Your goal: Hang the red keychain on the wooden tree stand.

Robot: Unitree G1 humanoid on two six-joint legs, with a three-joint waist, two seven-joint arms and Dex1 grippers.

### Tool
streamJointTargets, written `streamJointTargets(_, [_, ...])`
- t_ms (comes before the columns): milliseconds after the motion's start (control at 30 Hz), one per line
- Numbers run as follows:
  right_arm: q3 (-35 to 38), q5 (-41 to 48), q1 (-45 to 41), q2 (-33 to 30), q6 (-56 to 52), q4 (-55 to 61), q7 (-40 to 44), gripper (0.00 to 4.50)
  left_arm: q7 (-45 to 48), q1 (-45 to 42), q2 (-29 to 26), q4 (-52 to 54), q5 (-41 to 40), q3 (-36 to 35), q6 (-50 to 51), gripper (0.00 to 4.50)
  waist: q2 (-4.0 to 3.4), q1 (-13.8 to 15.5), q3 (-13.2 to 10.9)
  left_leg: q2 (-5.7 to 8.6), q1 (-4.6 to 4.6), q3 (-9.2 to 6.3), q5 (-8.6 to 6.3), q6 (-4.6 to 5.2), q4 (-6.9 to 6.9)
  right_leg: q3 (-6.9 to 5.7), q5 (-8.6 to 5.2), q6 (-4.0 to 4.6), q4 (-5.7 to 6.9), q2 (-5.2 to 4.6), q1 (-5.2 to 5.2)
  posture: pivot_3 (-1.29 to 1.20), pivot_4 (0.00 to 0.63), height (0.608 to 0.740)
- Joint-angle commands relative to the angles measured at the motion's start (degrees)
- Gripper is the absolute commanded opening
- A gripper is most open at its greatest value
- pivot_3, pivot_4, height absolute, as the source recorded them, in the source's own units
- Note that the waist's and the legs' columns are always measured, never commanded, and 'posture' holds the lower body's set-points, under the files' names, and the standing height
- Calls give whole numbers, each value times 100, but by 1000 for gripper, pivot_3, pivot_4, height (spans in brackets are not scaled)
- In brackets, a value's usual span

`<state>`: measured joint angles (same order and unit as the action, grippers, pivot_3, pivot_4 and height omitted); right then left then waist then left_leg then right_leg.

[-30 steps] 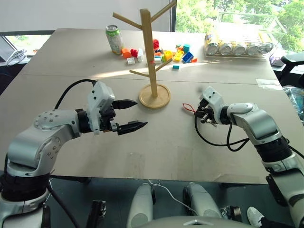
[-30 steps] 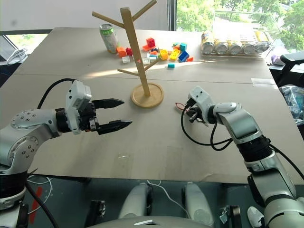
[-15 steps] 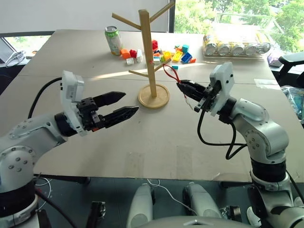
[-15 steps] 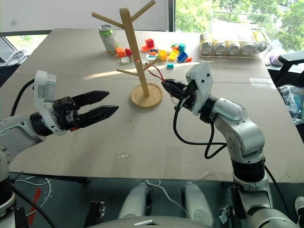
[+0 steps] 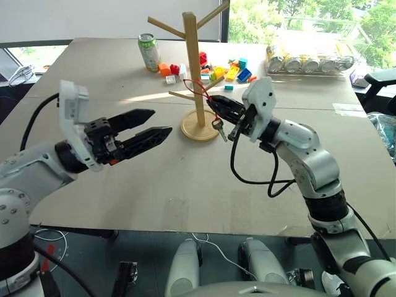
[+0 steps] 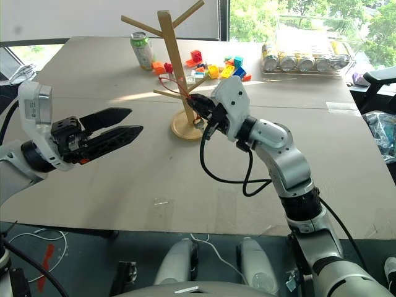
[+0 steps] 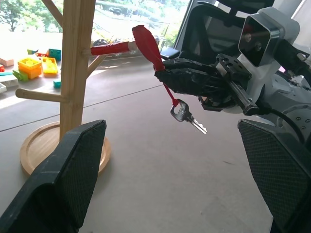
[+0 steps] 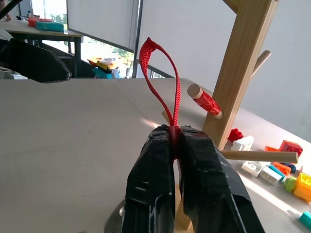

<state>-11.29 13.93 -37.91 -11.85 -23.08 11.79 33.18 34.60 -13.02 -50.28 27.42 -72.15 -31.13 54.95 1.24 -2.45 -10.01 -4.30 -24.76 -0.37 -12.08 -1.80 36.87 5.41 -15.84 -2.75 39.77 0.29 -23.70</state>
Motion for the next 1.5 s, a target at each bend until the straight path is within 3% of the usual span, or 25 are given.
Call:
streamJointTargets(33, [88,-95,-181,62,320,-38,-90,21,18,87,-58,99,-51,-206,-174,4500,0,1,0,0,0,0,0,0,0,0,0,0,0,0,0,0,150,732])
streamJointTargets(933, [-3,-687,-440,200,389,-794,-231,21,172,79,-262,-46,104,-111,-484,4500,-1,-5,-1,0,0,1,0,-1,-2,0,0,0,0,0,-1,0,150,732])
streamJointTargets(967, [16,-658,-455,203,372,-802,-218,781,193,69,-275,-69,134,-110,-492,4500,-1,-5,-1,0,1,0,0,-1,-2,0,0,0,0,0,-1,0,150,732])
streamJointTargets(1067, [77,-561,-448,132,295,-751,-133,1778,245,32,-321,-142,224,-118,-511,4500,-1,-3,-1,0,0,1,0,-1,-2,0,0,1,-1,0,-1,0,150,732])
streamJointTargets(1100, [104,-522,-416,64,257,-696,-74,2384,247,37,-350,-158,269,-120,-504,4500,-1,-2,-1,0,-1,1,0,-1,-2,0,0,0,-2,0,-1,0,150,732])
streamJointTargets(1267, [353,-109,-226,-564,-179,-226,483,4476,312,100,-616,-355,694,-72,-462,4500,-1,17,-2,0,-2,1,0,-1,-2,0,0,0,-3,-1,-1,0,150,732])
streamJointTargets(1500, [1266,1883,-830,-1775,-2396,229,1682,4476,1251,109,-1473,-1283,1811,62,-815,4500,-9,-10,-20,-1,0,7,0,-1,-7,2,-2,2,-1,1,-6,0,150,732])
